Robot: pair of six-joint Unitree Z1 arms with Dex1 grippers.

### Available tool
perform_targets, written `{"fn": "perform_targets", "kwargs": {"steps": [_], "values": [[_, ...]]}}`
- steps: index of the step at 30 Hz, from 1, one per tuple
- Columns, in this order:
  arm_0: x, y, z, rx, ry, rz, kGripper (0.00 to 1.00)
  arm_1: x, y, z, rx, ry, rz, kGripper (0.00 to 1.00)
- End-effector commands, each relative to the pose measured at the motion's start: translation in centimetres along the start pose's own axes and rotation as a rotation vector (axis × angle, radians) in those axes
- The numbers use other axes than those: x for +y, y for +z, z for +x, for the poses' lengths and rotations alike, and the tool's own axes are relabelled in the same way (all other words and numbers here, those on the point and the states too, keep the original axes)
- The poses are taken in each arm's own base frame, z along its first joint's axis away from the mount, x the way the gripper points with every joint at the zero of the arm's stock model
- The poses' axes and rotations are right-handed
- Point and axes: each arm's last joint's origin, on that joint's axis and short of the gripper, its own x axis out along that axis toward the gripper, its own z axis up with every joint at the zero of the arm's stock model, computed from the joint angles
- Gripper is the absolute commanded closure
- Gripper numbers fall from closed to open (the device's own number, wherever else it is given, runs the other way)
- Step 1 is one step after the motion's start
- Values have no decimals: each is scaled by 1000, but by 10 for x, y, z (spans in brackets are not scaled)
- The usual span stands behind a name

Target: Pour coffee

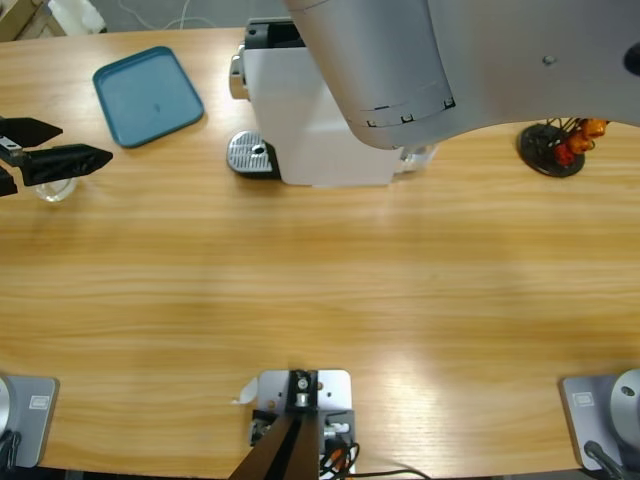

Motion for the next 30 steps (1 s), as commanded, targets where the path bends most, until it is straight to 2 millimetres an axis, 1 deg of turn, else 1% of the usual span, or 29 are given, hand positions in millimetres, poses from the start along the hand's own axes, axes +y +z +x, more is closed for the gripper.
{"fn": "perform_targets", "kwargs": {"steps": [1,5,7,30], "values": [[-2,-11,10,55,-15,-4,119,63,-38,10,77,83,-148,1000],[-2,-11,10,55,-15,-4,119,73,-46,16,94,90,-153,1000],[-2,-11,10,55,-15,-4,119,76,-46,17,95,94,-151,1000],[-2,-11,10,56,-18,-5,119,93,-61,27,130,115,-126,1000]]}}
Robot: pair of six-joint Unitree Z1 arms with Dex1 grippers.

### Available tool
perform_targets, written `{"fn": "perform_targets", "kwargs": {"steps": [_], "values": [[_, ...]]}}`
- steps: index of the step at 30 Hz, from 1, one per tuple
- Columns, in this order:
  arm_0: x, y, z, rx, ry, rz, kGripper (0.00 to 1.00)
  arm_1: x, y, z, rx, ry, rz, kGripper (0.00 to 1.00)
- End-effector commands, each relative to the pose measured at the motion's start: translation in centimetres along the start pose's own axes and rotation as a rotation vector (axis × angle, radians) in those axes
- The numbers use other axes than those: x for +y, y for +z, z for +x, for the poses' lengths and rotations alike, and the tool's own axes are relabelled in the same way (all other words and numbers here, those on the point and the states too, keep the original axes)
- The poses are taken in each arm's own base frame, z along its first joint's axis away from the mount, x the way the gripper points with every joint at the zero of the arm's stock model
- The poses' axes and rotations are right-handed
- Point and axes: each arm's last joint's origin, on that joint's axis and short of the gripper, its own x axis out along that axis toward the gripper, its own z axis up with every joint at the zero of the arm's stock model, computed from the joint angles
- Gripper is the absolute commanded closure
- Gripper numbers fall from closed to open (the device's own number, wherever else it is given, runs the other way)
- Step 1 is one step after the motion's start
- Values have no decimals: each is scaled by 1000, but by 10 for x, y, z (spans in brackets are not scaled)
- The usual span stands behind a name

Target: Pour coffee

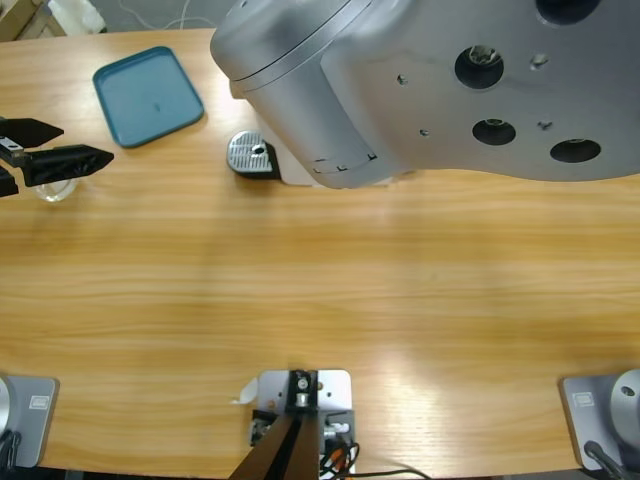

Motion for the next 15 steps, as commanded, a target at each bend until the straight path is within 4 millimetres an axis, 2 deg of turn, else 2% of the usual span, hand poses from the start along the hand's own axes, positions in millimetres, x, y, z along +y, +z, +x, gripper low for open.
{"fn": "perform_targets", "kwargs": {"steps": [1,15], "values": [[-2,-11,10,54,-16,-5,119,61,-54,22,108,89,-148,1000],[-2,-11,11,57,-16,-5,119,69,-70,26,144,97,-138,1000]]}}
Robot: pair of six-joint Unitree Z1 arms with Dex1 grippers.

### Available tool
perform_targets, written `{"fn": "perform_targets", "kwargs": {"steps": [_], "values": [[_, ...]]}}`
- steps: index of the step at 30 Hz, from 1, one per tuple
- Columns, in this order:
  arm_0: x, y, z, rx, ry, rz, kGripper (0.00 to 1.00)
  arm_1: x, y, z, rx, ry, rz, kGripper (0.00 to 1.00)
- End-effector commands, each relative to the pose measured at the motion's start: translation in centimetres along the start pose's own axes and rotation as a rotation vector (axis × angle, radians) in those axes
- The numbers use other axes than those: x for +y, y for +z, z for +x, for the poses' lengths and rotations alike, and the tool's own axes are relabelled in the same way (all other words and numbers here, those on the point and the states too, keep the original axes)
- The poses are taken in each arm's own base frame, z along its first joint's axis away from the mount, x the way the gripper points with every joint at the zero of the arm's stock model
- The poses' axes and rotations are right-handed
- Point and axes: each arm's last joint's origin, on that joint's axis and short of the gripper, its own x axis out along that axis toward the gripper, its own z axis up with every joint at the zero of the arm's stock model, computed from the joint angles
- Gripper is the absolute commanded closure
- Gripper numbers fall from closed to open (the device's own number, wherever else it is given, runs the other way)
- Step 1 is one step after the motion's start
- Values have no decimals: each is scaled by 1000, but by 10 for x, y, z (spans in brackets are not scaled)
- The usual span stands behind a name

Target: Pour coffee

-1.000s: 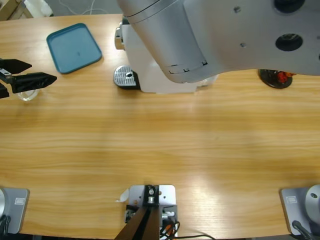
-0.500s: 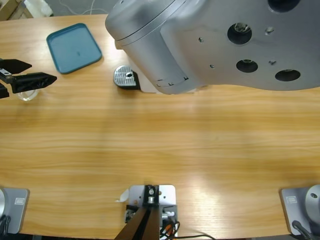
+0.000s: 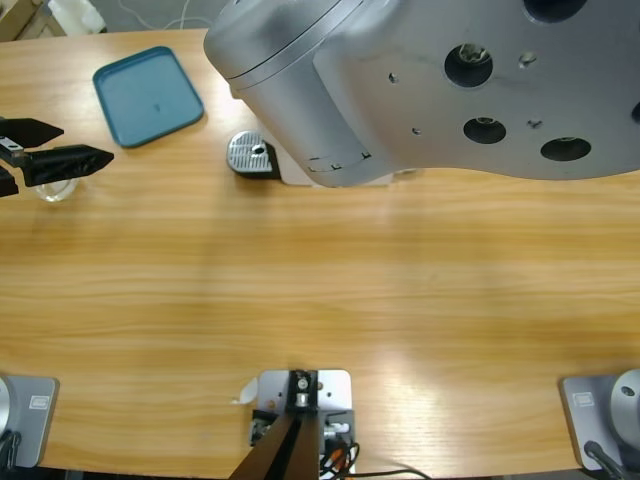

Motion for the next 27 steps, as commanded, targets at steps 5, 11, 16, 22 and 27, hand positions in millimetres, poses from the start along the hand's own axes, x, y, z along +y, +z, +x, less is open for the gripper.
{"fn": "perform_targets", "kwargs": {"steps": [5,11,16,22,27], "values": [[-2,-11,11,57,-16,-5,119,65,-80,30,162,72,-180,1000],[-2,-11,11,58,-16,-5,119,70,-88,34,180,77,-184,1000],[-2,-11,13,64,-15,-4,119,72,-92,35,187,84,-187,1000],[-2,-11,13,65,-15,-4,119,77,-97,39,197,98,-191,1000],[-2,-11,13,63,-15,-5,119,81,-103,41,211,107,-195,1000]]}}
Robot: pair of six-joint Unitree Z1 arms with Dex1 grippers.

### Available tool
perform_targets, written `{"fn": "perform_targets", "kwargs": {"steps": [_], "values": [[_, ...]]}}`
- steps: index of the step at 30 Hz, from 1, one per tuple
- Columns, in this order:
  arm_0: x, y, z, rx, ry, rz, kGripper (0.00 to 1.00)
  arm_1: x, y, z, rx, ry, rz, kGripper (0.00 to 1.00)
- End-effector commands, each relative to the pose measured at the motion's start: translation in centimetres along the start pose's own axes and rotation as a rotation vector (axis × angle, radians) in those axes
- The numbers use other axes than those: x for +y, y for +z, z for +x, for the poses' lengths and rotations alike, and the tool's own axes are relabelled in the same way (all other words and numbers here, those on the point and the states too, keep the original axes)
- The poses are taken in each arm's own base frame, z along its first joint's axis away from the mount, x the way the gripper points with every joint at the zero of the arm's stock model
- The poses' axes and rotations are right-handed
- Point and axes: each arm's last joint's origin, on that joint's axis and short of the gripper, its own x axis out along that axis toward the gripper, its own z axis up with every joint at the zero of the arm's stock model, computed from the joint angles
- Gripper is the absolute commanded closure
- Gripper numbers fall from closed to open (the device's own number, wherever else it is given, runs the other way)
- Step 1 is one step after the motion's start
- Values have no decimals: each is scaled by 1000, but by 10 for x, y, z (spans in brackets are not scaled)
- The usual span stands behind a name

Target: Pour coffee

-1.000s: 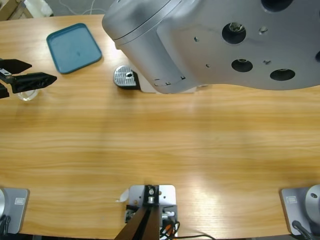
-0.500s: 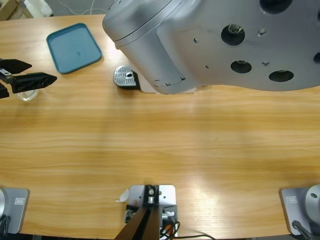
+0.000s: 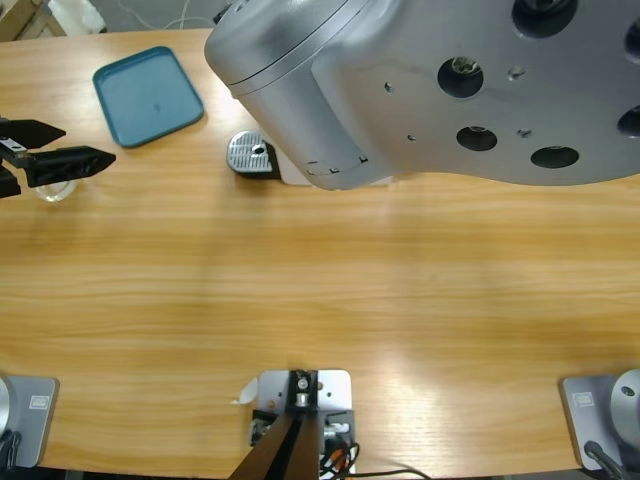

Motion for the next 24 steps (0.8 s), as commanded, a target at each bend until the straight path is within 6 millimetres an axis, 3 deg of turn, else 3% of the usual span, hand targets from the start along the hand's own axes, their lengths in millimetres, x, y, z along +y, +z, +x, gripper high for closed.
{"fn": "perform_targets", "kwargs": {"steps": [1,17,19,24], "values": [[-2,-11,10,55,-16,-5,119,70,-106,42,217,74,-248,1000],[-2,-11,11,57,-16,-4,119,77,-116,47,238,82,-236,1000],[-2,-11,11,58,-16,-4,119,72,-109,44,225,74,-226,1000],[-2,-11,10,53,-12,-5,119,35,-64,12,188,193,-142,1000]]}}
